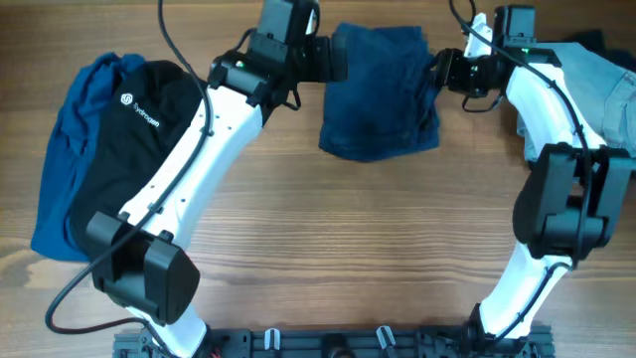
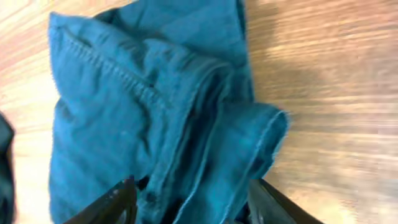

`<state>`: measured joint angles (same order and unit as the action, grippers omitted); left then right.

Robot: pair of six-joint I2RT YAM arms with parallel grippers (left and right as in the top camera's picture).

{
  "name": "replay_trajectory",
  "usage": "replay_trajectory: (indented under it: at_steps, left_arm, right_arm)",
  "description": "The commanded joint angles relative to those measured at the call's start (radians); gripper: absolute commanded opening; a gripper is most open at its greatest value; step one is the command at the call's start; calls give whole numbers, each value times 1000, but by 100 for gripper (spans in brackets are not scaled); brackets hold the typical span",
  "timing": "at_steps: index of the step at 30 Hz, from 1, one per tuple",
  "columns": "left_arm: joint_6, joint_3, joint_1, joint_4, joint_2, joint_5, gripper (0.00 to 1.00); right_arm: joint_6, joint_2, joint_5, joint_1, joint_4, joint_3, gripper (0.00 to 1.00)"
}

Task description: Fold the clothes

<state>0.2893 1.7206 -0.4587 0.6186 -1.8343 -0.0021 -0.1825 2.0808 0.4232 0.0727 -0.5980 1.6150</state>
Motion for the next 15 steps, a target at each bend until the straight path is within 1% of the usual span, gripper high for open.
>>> replay_trajectory:
  at_steps: [1, 10, 13, 15]
  left_arm:
    - [-21, 1, 1, -1, -8, -15, 100]
    - [-21, 1, 1, -1, -8, -26, 100]
    - [-21, 1, 1, 0, -8, -26, 100]
    - [-21, 1, 1, 0, -8, -32, 100]
  right_arm:
    - [-30, 71, -35, 1, 26, 14, 51]
    - [-55, 103, -35, -3, 98, 13, 39]
    - [-58, 123, -30, -7, 130, 13, 33]
    - [-65, 141, -23, -14, 145, 13, 31]
